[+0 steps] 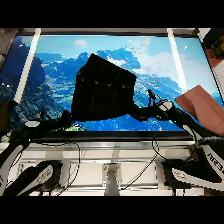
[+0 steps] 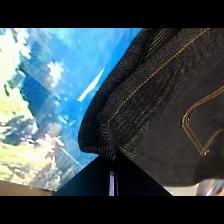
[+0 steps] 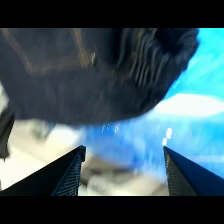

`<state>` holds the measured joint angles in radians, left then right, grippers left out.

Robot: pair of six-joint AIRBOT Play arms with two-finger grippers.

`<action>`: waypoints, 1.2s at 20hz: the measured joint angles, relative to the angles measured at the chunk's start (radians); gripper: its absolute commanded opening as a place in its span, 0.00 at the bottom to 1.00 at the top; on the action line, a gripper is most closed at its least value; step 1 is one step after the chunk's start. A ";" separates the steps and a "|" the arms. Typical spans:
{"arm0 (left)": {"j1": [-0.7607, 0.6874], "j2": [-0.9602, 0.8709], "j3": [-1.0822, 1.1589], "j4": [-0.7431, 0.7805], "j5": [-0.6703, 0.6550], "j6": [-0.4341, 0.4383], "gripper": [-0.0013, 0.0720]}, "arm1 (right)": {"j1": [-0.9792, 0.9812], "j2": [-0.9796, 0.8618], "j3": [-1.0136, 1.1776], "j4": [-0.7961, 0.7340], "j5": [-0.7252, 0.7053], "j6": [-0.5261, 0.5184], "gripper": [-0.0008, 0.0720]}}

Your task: Fold the clothes and pants, and hang the long-sleeved shirts on hangers.

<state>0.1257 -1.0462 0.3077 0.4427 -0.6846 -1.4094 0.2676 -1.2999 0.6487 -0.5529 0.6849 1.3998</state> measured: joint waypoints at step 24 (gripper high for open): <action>-0.047 0.021 0.163 -0.312 0.040 0.278 0.03 | 0.028 -0.011 0.104 0.053 -0.262 0.050 0.06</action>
<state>0.0784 -1.0252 0.4709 0.1303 -0.6449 -1.1316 0.2955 -1.3106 0.7525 -0.4995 0.4232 1.4494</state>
